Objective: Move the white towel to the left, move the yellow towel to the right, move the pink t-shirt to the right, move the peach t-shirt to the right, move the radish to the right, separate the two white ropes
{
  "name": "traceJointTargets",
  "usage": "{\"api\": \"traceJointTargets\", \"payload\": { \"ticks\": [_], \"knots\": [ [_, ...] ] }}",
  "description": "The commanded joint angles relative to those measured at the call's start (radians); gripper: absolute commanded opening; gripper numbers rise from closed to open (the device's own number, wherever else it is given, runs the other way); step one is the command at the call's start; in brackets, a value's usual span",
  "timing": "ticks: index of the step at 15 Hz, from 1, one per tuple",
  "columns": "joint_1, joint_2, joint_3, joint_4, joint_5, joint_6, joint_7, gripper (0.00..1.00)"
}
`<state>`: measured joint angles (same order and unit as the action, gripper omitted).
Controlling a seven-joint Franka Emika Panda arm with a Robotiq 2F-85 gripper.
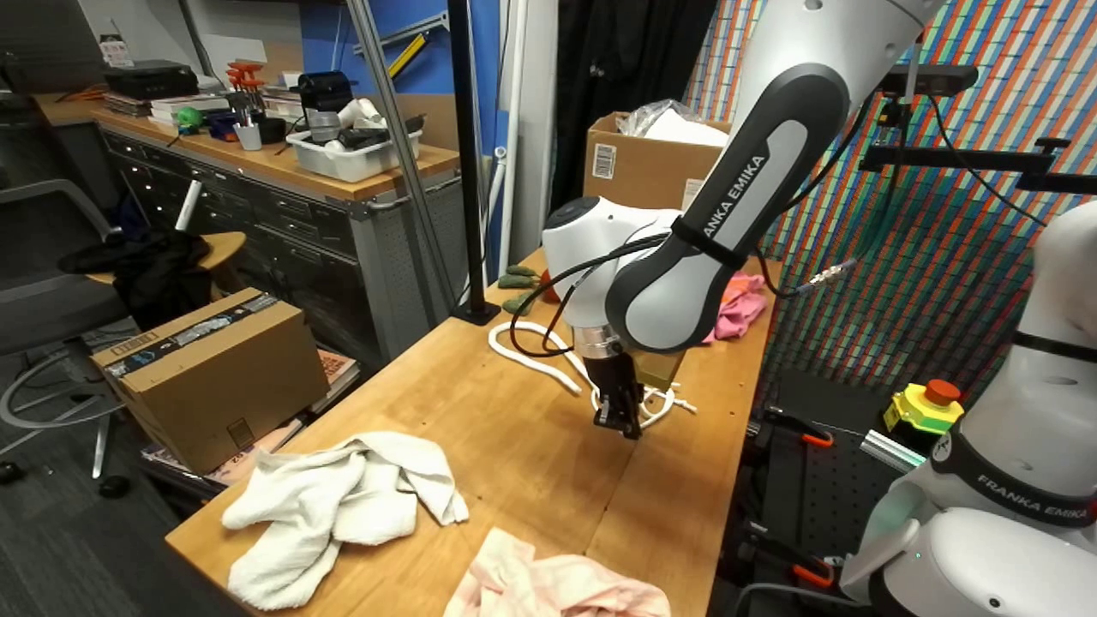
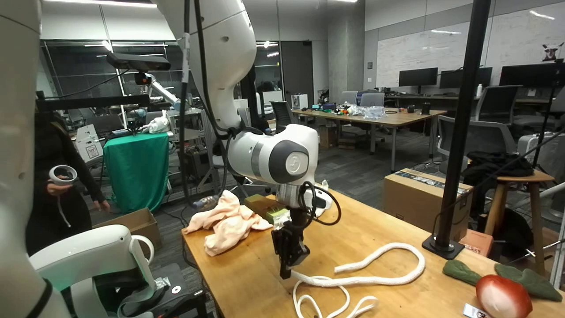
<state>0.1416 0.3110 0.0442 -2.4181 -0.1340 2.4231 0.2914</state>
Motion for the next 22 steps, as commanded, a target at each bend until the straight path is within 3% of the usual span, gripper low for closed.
{"api": "traceJointTargets", "payload": {
  "ticks": [1,13,22],
  "knots": [
    [0.04,0.013,-0.049,0.022,-0.083,0.024,0.114,0.0],
    [0.137,-0.011,-0.055,0.047,-0.201,0.077,0.278,0.01],
    [0.188,0.041,-0.057,0.156,-0.238,0.075,0.374,0.01]
  ]
}}
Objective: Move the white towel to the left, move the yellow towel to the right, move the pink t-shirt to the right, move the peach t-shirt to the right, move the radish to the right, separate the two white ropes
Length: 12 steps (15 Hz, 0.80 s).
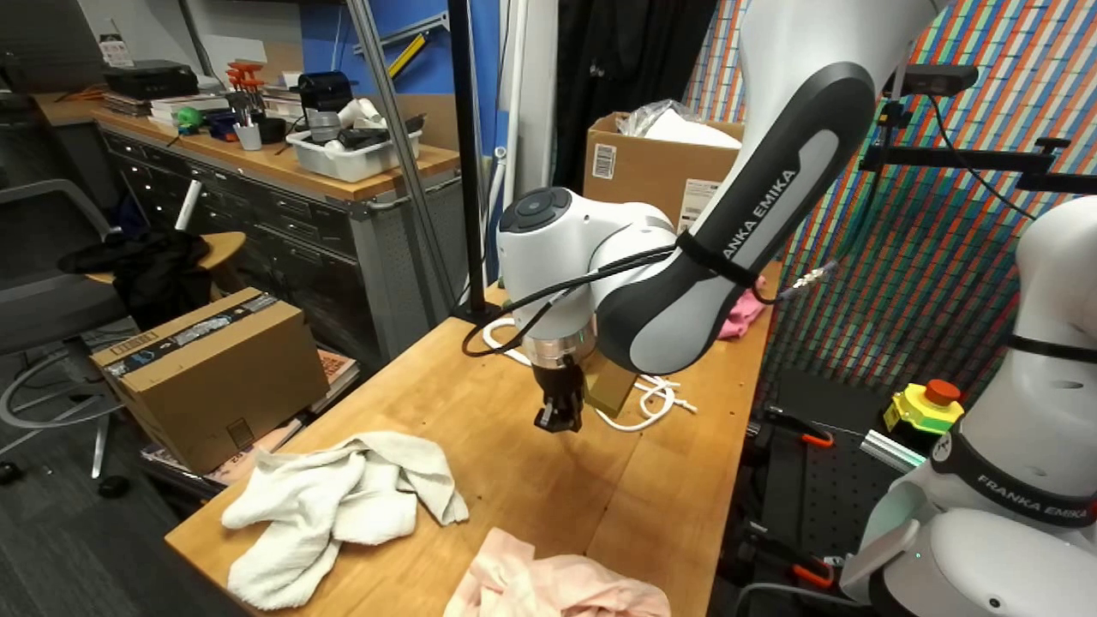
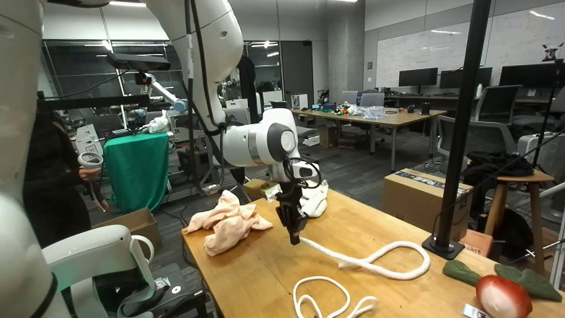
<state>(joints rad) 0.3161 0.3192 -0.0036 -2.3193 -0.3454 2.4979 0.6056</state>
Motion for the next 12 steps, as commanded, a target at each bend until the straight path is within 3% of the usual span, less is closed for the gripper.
{"api": "traceJointTargets", "payload": {
  "ticks": [1,11,12],
  "knots": [
    [0.013,0.037,-0.006,0.07,-0.018,-0.002,0.069,0.01],
    [0.047,0.075,0.014,0.145,0.005,-0.013,0.132,0.03],
    [0.048,0.074,0.019,0.149,0.009,-0.017,0.126,0.28]
  ]
}}
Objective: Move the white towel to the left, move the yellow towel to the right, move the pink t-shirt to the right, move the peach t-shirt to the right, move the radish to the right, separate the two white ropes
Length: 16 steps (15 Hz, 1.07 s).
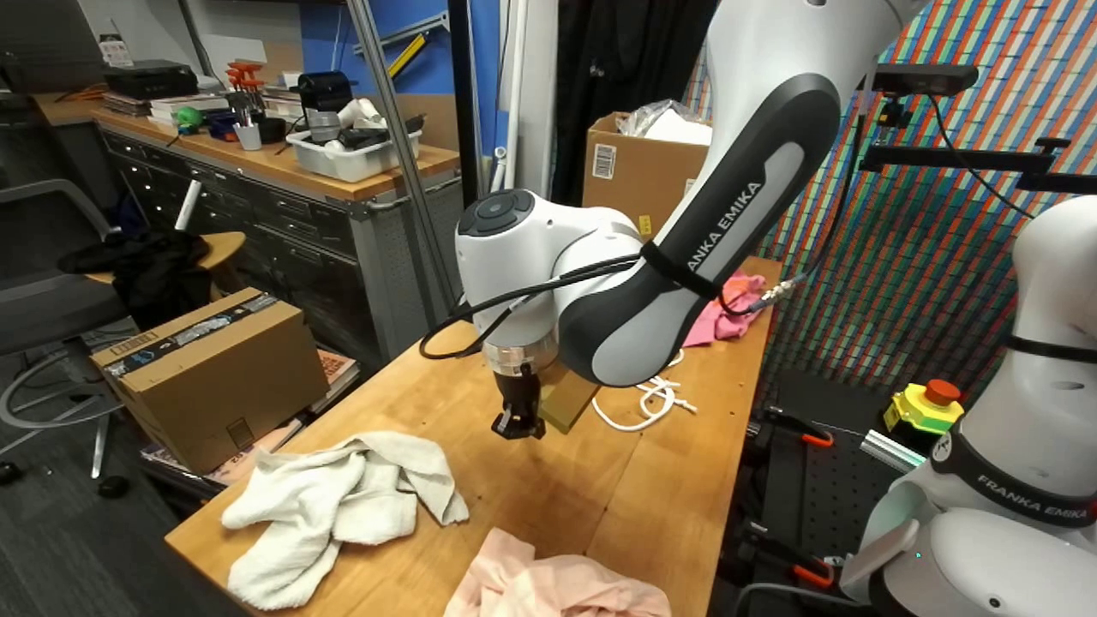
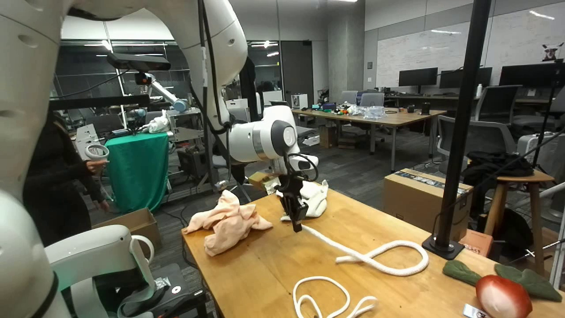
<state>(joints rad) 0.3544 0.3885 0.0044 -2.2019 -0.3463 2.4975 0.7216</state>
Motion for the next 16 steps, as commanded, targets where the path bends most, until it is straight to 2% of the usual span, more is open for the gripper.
{"api": "traceJointTargets", "payload": {
  "ticks": [1,2,5,11,13,16],
  "knots": [
    [0.013,0.003,0.01,0.035,0.004,-0.018,0.011,0.28],
    [0.013,-0.003,0.014,0.035,0.004,-0.023,0.005,0.32],
    [0.014,-0.019,0.02,0.039,-0.001,-0.066,-0.016,0.54],
    [-0.012,-0.143,0.066,0.01,0.004,-0.28,-0.185,1.0],
    [-0.022,-0.212,0.084,-0.012,0.0,-0.324,-0.255,1.0],
    [-0.043,-0.339,0.108,-0.073,-0.007,-0.327,-0.332,1.0]
  ]
}}
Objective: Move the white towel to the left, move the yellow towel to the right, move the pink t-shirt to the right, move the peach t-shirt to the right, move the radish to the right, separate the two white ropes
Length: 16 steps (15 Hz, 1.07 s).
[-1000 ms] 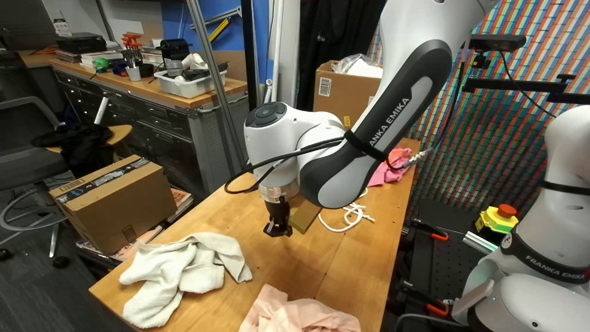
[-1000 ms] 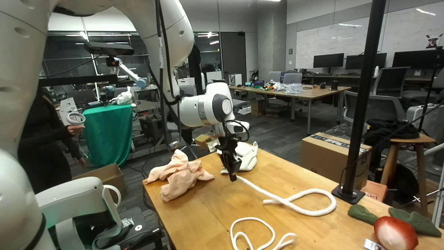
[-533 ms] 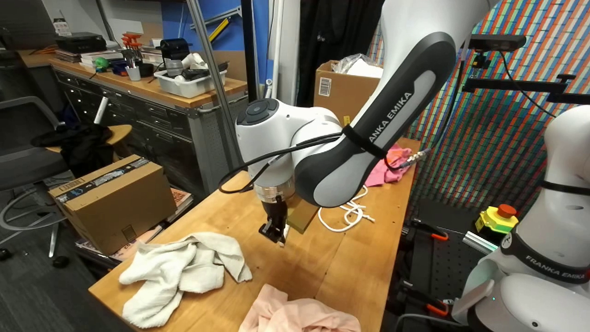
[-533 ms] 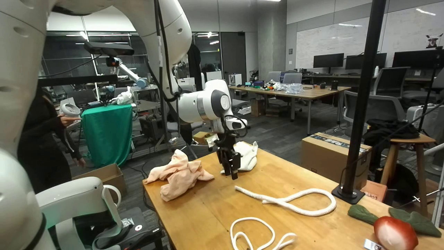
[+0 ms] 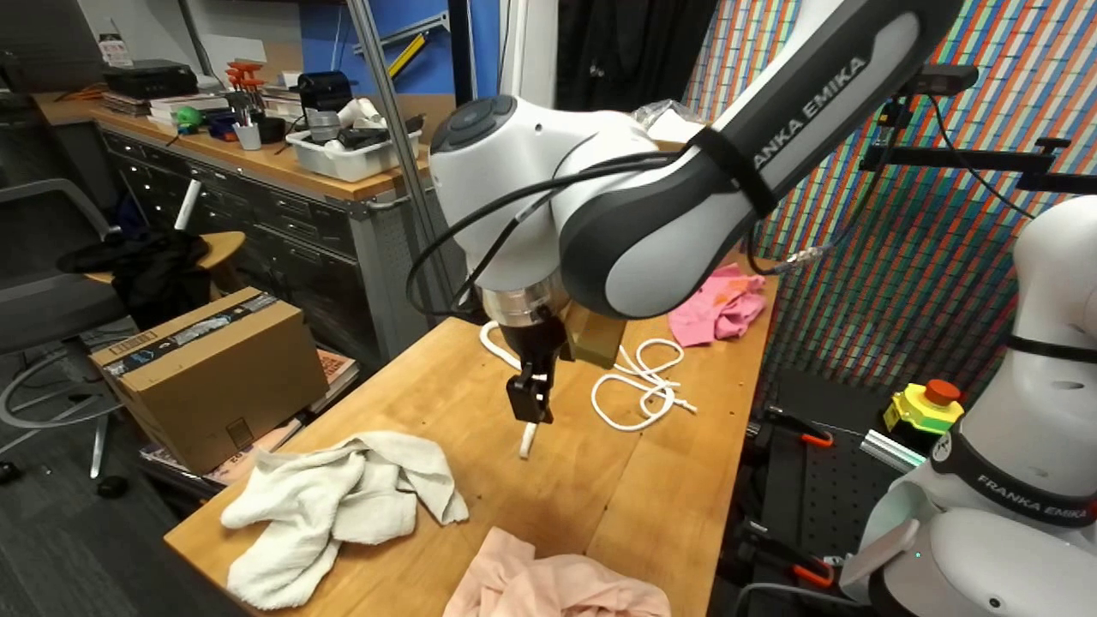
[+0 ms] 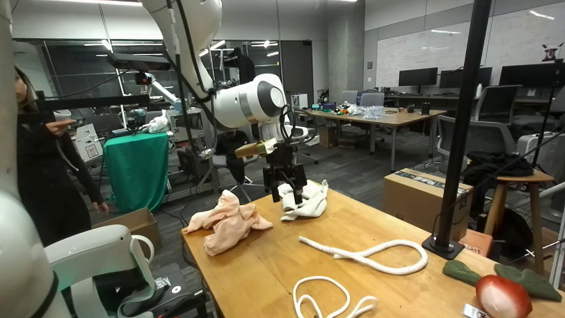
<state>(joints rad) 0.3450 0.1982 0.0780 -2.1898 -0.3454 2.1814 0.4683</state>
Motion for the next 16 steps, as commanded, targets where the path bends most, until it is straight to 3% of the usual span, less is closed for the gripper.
{"api": "traceJointTargets", "payload": {
  "ticks": [1,11,15,16],
  "knots": [
    [-0.042,-0.197,0.042,-0.106,-0.005,-0.004,-0.091,1.0],
    [-0.173,-0.703,0.067,-0.47,0.078,0.346,-0.064,1.0],
    [-0.185,-0.833,0.027,-0.55,0.163,0.381,-0.204,1.0],
    [-0.215,-0.746,0.082,-0.493,0.154,0.345,-0.154,1.0]
  ]
}}
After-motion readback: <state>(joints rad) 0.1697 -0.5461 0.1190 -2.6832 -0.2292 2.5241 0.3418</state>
